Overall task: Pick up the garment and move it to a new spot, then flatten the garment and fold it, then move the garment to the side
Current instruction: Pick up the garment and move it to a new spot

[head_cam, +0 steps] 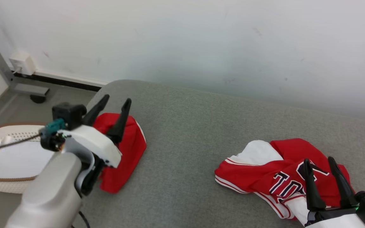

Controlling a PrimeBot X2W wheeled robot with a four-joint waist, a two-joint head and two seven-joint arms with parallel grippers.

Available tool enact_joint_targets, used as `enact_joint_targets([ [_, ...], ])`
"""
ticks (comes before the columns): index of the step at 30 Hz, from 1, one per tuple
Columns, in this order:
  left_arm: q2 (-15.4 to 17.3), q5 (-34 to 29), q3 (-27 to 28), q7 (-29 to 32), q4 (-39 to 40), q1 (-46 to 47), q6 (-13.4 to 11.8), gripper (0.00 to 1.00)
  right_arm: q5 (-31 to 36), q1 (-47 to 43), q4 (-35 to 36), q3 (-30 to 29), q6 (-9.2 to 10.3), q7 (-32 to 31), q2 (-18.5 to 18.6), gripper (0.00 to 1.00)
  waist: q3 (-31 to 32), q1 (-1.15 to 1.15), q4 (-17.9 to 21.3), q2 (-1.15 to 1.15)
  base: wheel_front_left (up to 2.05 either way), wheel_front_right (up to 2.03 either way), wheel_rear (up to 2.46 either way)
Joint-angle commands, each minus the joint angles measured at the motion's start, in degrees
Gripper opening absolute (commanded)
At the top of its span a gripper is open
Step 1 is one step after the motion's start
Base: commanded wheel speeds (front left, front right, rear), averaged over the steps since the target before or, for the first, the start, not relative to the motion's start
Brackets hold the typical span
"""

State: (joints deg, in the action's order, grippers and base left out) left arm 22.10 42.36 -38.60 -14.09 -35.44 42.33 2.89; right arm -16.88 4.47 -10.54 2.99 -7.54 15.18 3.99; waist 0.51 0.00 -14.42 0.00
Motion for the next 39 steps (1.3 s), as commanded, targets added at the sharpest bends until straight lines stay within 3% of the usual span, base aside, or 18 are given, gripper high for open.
enact_joint_targets([
  [1,0.1,-1.1,0.3,-0.4,0.9,-1.7,-0.6,1.0,0.3,-0.1,0.3,-0.3,0.1,-0.1,0.5,1.0,-0.1,0.0,0.7,0.0,0.0,0.0,0.0],
  [9,0.1,-2.3,5.1,-1.0,10.9,-11.7,-5.1,1.0,0.7,0.8,0.9,0.2,0.1,-0.1,0.9,1.0,-0.8,0.0,6.0,0.0,0.0,0.0,0.0],
  [13,-1.7,-5.4,9.4,-1.0,16.7,-18.0,-6.8,1.0,0.6,0.7,0.7,0.6,0.1,-0.1,1.2,1.0,-0.8,0.0,9.2,0.0,0.0,0.0,0.0],
  [18,-4.9,-9.6,14.9,-1.1,21.3,-24.4,-7.2,1.0,0.6,0.6,0.9,1.1,0.1,-0.1,1.9,1.0,-1.5,0.0,13.1,0.0,0.0,0.0,0.0],
  [30,-12.1,-21.0,26.8,-1.1,25.8,-35.1,-5.7,1.0,-1.9,0.0,1.5,2.3,0.11,-0.1,2.1,1.0,-1.3,0.0,19.0,0.0,0.0,0.0,0.0],
  [39,-16.7,-25.6,32.5,-1.1,25.4,-38.7,-1.7,1.0,-2.0,-0.9,1.8,2.7,0.11,-0.1,2.1,1.0,-0.6,0.0,19.5,0.0,0.0,0.0,0.0],
])
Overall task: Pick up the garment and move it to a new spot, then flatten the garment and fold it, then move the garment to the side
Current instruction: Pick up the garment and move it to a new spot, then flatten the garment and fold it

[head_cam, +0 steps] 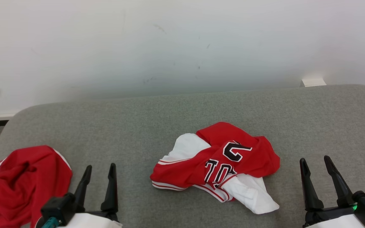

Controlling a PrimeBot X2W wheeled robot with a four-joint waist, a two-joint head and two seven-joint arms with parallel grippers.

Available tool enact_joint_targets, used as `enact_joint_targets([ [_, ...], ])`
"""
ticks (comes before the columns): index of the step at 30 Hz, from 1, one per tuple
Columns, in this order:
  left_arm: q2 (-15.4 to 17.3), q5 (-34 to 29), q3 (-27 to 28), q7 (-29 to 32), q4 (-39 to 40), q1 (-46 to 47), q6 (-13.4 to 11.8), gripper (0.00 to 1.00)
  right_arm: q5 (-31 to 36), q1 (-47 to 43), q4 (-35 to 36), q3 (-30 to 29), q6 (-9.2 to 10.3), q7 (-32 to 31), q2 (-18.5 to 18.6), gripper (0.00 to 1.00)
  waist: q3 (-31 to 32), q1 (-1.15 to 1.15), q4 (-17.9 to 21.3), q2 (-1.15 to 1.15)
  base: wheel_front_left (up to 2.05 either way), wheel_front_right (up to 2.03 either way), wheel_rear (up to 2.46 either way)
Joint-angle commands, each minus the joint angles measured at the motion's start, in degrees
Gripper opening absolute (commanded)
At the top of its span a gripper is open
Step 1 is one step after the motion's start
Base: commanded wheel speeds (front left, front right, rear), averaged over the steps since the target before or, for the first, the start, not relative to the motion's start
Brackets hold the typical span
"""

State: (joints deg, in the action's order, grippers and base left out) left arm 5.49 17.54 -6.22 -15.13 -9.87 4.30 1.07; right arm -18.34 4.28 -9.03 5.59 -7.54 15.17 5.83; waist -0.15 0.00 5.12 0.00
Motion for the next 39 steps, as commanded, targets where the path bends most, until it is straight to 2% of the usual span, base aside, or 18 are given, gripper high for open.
enact_joint_targets([
  [1,-0.3,-1.3,0.5,0.0,-0.4,-0.6,0.6,1.0,-0.5,-0.6,0.3,0.2,0.11,-0.1,0.1,1.0,0.1,0.0,-0.1,0.0,0.0,0.0,0.0],
  [17,-2.3,-4.1,3.2,0.0,-1.8,-0.3,3.0,1.0,-0.5,-1.0,-0.1,0.1,0.11,0.0,0.2,1.0,0.2,0.0,-1.1,0.0,0.0,0.0,0.0],
  [39,-2.5,-3.4,2.2,0.0,-2.3,0.6,3.6,1.0,-0.3,-0.3,-1.5,1.1,0.11,0.0,1.3,1.0,0.0,0.0,-2.2,0.0,0.0,0.0,0.0],
])
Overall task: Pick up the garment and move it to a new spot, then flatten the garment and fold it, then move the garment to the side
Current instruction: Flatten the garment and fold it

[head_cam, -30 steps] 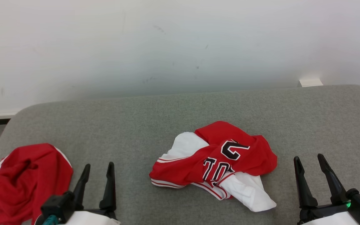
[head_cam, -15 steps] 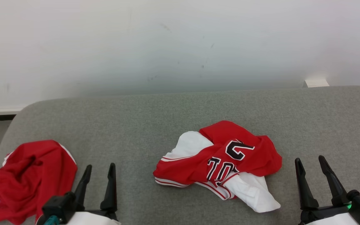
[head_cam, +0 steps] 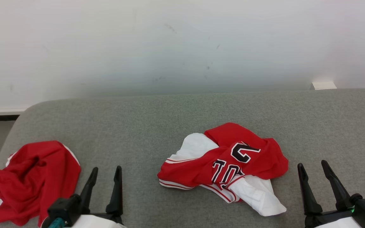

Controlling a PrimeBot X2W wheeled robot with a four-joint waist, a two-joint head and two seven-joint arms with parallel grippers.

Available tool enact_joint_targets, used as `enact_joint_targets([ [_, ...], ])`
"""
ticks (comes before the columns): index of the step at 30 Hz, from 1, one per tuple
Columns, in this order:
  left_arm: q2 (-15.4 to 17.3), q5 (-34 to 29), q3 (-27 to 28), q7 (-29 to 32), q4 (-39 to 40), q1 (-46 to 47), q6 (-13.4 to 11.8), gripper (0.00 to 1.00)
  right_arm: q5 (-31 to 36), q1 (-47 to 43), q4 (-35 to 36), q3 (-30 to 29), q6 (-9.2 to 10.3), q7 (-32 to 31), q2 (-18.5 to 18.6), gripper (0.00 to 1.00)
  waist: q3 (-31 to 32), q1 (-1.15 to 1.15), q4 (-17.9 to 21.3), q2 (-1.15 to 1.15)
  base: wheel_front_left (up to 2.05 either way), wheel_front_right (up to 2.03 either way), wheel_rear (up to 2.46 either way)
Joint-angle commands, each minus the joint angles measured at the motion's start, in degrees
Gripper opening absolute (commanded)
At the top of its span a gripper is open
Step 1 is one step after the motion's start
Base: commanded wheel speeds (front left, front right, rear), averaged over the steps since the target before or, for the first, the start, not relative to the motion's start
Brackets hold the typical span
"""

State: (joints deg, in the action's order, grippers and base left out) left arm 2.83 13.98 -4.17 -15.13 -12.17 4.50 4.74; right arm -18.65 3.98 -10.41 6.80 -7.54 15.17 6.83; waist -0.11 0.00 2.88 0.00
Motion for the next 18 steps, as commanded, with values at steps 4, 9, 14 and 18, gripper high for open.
enact_joint_targets([
  [4,0.1,0.2,-0.6,0.0,-0.1,0.5,0.1,1.0,0.0,0.6,-1.1,0.2,0.11,-0.1,1.1,1.0,-0.1,0.0,-0.6,0.0,0.0,0.0,0.0],
  [9,0.1,0.1,-1.2,0.0,0.1,1.1,0.3,1.0,-0.6,2.6,-4.0,1.5,0.11,-0.1,3.1,1.0,-1.1,0.0,-2.3,0.0,0.0,0.0,0.0],
  [14,0.2,-0.1,-1.5,0.0,0.5,2.0,0.5,1.0,-1.6,7.0,-8.6,1.9,0.11,-1.5,5.5,1.0,-3.7,0.0,-4.6,0.0,0.0,0.0,0.0],
  [18,0.1,-0.4,-1.7,0.0,0.7,3.1,0.8,1.0,-3.8,11.7,-12.5,0.6,0.11,-3.9,6.6,1.0,-6.0,0.0,-6.5,0.0,0.0,0.0,0.0],
])
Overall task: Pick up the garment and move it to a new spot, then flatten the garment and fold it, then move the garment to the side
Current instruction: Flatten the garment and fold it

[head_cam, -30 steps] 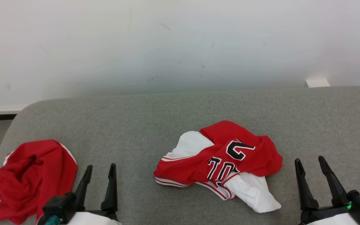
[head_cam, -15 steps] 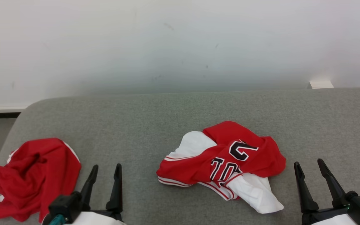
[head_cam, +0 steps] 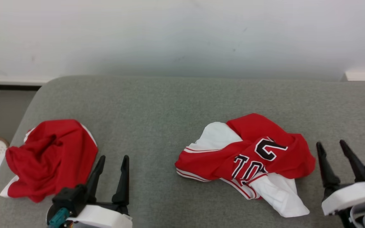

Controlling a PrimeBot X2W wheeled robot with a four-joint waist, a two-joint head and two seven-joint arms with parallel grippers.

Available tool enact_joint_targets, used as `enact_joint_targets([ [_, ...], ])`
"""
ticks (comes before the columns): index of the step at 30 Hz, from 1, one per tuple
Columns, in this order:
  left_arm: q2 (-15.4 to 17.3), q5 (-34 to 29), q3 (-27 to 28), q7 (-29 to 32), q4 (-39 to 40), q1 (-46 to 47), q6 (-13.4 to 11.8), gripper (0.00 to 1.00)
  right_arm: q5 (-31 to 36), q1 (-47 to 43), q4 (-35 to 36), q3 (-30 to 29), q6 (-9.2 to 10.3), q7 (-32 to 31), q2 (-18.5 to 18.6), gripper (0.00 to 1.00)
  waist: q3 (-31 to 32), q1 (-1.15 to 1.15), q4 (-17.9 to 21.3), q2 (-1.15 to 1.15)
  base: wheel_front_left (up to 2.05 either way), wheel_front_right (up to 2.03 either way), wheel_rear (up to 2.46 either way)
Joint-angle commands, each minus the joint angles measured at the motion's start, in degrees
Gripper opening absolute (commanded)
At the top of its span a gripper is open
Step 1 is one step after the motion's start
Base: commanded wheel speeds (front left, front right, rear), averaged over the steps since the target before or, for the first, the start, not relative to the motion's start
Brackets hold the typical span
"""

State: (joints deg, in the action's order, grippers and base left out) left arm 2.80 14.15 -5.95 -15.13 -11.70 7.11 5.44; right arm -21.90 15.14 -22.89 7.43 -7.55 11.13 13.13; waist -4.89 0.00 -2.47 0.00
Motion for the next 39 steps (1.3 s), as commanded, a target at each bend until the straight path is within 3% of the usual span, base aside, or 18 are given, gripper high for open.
enact_joint_targets([
  [1,0.2,-0.7,0.2,0.0,0.2,0.8,0.1,1.0,-2.4,1.7,-1.2,-0.7,0.12,-0.7,0.0,1.0,-1.8,0.0,-1.7,0.0,0.0,0.0,0.0],
  [9,0.2,-0.8,0.2,0.0,0.3,3.1,0.5,1.0,-8.1,10.4,-12.7,-1.0,0.13,-12.0,3.4,1.0,-5.5,0.0,-6.0,0.0,0.0,0.0,0.0],
  [17,0.2,0.7,-0.5,0.0,-0.1,4.0,0.3,1.0,-12.8,13.2,-20.4,2.3,0.12,-26.0,4.4,1.0,-5.8,0.0,-8.8,0.0,0.0,0.0,0.0],
  [18,0.2,0.9,-0.6,0.0,-0.1,3.9,0.2,1.0,-13.2,13.3,-20.6,2.6,0.12,-26.7,4.5,0.84,-5.6,0.0,-8.9,0.0,0.0,0.0,0.0],
  [19,0.2,1.1,-0.7,0.0,-0.2,3.9,0.1,1.0,-13.5,13.4,-20.6,2.6,0.12,-26.5,4.8,0.33,-5.4,0.0,-9.0,0.0,0.0,0.0,0.0],
  [20,0.2,1.2,-0.9,0.0,-0.2,3.8,0.0,1.0,-13.7,13.6,-20.6,2.6,0.12,-26.2,5.0,0.0,-5.2,0.0,-9.1,0.0,0.0,0.0,0.0],
  [30,0.2,2.2,-1.5,0.0,0.0,2.5,-0.6,1.0,-12.8,16.7,-19.2,0.2,0.13,-19.4,7.7,0.0,-3.1,0.0,-8.4,0.0,0.0,0.0,0.0],
  [39,0.2,1.2,-1.4,0.0,1.1,4.1,-0.1,1.0,-10.7,23.0,-18.1,-5.0,0.13,-18.1,11.5,0.0,-7.9,0.0,-6.1,0.0,0.0,0.0,0.0],
])
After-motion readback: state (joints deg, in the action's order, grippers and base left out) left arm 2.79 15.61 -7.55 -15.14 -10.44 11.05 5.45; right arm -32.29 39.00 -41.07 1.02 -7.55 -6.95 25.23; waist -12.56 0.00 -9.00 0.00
